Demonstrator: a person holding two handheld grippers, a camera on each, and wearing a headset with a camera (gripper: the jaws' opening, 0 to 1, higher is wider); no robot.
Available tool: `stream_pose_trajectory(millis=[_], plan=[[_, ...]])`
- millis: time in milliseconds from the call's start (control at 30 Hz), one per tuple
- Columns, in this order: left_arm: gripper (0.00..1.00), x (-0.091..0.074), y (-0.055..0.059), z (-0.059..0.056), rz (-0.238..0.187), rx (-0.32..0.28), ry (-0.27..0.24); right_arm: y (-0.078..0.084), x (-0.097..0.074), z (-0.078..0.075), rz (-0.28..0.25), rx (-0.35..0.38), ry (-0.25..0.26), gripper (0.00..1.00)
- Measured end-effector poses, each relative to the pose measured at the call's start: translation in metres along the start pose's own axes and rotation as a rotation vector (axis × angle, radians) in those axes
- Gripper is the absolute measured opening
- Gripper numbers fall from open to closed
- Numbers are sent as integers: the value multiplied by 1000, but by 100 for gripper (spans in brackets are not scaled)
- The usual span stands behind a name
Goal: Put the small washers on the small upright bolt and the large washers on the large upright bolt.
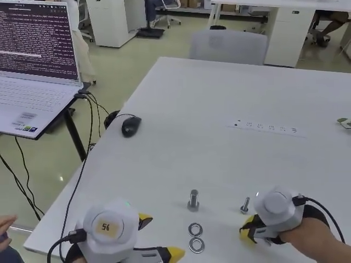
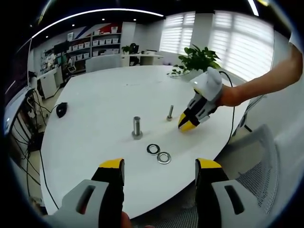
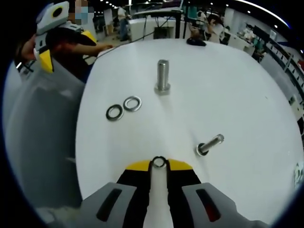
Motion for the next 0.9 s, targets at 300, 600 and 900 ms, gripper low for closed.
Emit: stream_pose_trajectory(millis=[300,600,900], plan=[[60,0,0,0,-5,-2,0,-5,-24,-15,-56,30,69,13],[60,2,0,-2,-5,0,8,-22,-44,-37,-78,24,130,13],[60,2,-2,-2,-7,3,10,-37,-44,-49,-43,-32,130,13]])
Point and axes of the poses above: the centre of the closed fingertips' face, and the gripper's own axes: x roughly forward along the fingers, z roughly to its left, y roughly out of its underside, the point moved 7 cm from there along -x, roughly backward along the fingers, and after that the axes turned 1 degree about x, right-handed, at the moved point
